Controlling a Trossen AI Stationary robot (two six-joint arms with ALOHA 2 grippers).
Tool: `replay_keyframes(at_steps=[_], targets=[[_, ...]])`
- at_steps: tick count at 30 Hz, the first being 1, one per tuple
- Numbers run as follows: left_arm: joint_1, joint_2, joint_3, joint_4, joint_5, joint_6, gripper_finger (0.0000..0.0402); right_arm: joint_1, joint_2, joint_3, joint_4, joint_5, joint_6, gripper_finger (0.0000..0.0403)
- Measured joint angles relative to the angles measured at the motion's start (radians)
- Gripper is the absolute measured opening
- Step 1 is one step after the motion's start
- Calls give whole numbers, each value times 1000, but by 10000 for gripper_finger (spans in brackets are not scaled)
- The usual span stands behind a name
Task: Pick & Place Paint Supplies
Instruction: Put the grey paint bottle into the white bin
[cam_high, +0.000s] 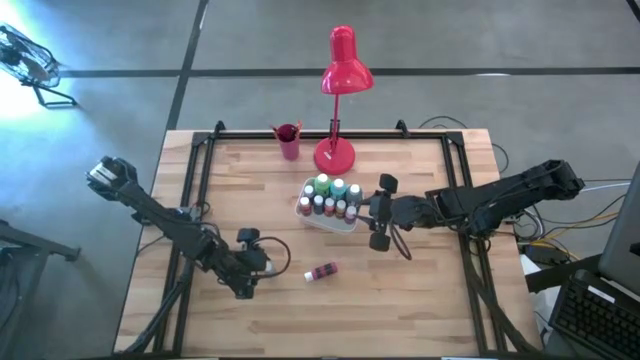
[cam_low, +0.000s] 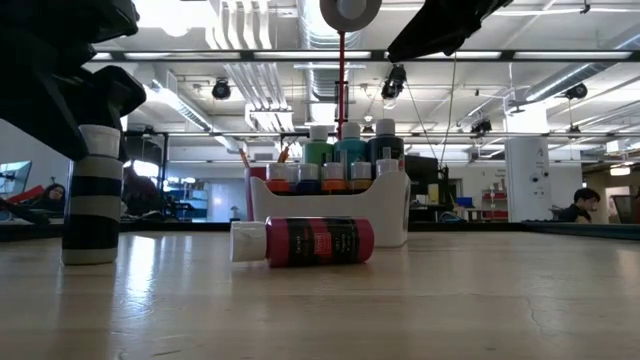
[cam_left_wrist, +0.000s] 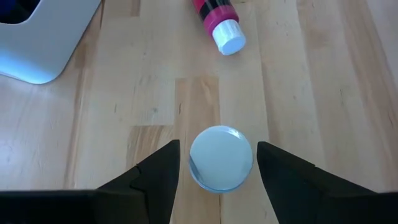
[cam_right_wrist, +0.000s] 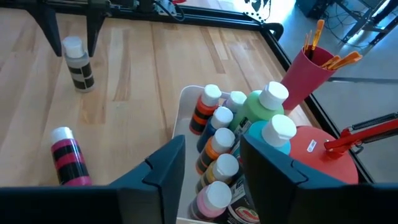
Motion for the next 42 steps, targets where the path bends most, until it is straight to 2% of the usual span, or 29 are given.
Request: replay_keyframes(at_steps=[7, 14, 20, 25, 31, 33, 37, 42], targets=[[3, 0, -1, 8, 1, 27, 198, 0, 0, -5, 0, 0, 0, 124], [11, 0, -7, 28, -18, 70, 121, 0, 0, -6, 0, 0, 0, 102], [11, -1, 5, 20, -17, 84, 119, 0, 0, -6, 0, 0, -7, 86], [35, -18, 83, 27, -20, 218, 119, -2, 0, -6, 0, 1, -10, 74], [143, -24, 185, 49, -134, 373, 119, -2, -45, -10, -77, 11, 56, 70], [195, -24, 192, 105, -144, 424, 119, -1, -80, -22, -116, 77, 116, 70], [309, -23, 189, 236, -114, 498, 119, 1, -163, -87, -147, 213, 211, 70], [450, -23, 187, 250, -31, 484, 119, -1, -280, -193, -118, 267, 280, 70]])
